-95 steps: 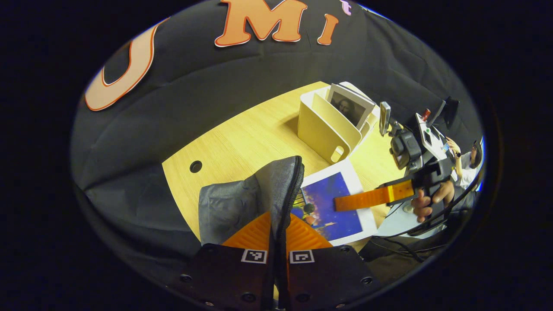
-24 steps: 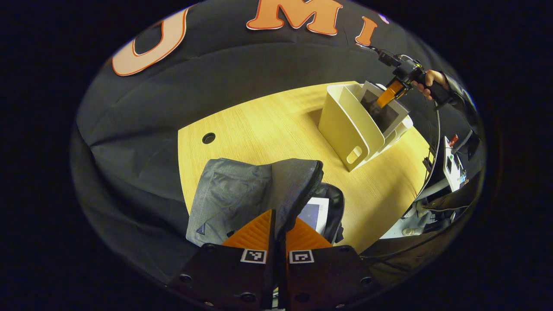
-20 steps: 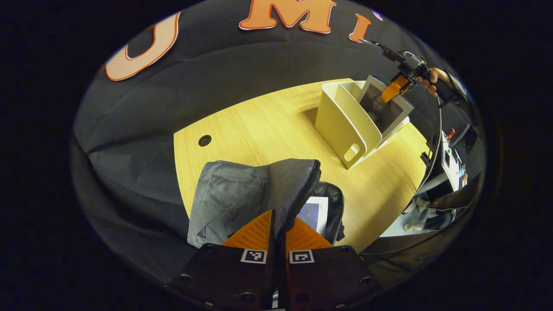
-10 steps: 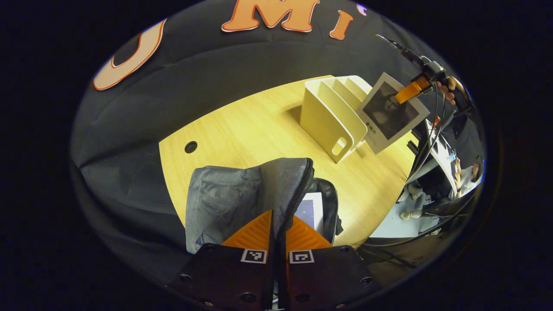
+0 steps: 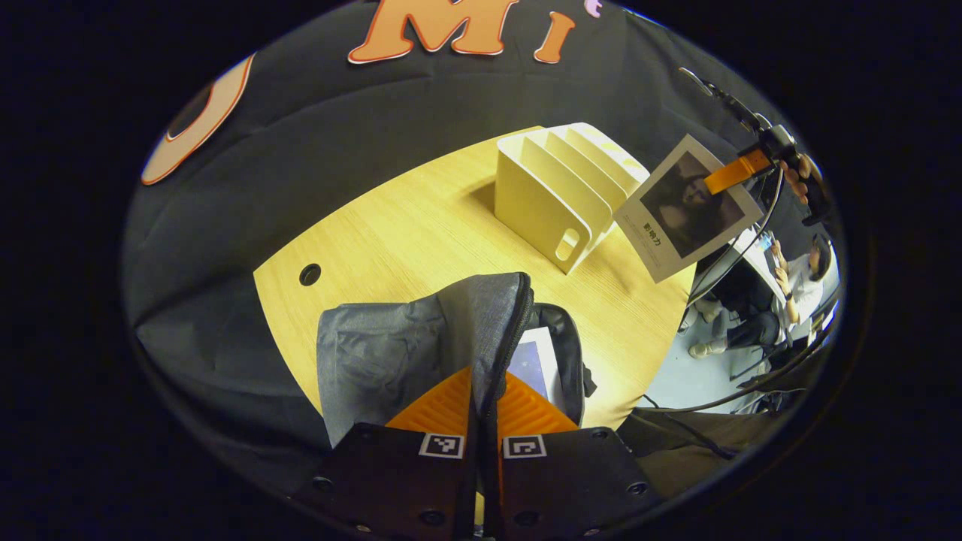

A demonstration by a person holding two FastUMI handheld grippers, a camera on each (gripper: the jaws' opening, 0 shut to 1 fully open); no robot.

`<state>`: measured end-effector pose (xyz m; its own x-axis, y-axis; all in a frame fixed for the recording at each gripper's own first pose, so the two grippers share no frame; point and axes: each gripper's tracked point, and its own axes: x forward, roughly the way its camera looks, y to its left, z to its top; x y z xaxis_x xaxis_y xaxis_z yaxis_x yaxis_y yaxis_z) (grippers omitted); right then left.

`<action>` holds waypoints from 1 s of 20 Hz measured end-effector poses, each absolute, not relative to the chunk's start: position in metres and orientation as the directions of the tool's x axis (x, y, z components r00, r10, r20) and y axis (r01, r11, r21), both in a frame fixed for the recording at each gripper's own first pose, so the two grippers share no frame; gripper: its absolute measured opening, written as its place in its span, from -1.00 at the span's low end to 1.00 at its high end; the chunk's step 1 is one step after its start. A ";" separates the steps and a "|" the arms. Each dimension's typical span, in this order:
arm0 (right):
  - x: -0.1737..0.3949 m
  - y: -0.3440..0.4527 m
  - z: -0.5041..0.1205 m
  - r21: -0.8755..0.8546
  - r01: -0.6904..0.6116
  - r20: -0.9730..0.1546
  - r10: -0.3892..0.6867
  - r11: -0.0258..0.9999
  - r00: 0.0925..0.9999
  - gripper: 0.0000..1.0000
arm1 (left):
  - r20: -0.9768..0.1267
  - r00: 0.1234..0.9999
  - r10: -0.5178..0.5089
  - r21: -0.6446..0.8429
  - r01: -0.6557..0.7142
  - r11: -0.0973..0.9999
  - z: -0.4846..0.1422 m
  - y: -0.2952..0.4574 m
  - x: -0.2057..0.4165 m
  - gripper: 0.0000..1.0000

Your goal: Open the schoolbag, grab two books from the bookshelf and put them into the schoolbag.

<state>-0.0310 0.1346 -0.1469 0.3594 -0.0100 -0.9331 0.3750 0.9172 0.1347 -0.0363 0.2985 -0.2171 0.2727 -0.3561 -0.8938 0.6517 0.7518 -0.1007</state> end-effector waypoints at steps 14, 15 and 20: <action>-0.061 0.224 -0.127 0.599 0.384 -0.744 0.311 0.703 0.591 -0.43 | -0.862 0.284 -0.420 -0.142 0.660 0.738 -0.213 0.306 -0.037 -0.90; -0.054 0.234 -0.125 0.636 0.368 -0.714 0.336 0.678 0.614 -0.43 | -0.857 0.290 -0.425 -0.147 0.653 0.743 -0.212 0.306 -0.037 -0.90; -0.036 0.282 -0.145 0.724 0.319 -0.651 0.451 0.612 0.610 -0.43 | -0.845 0.310 -0.435 -0.163 0.625 0.764 -0.207 0.308 -0.038 -0.90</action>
<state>-0.0356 0.2822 -0.1446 0.6103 0.4515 -0.6509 0.3191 0.6120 0.7236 -0.0381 0.3079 -0.2066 0.3104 -0.4347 -0.8454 0.6248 0.7635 -0.1633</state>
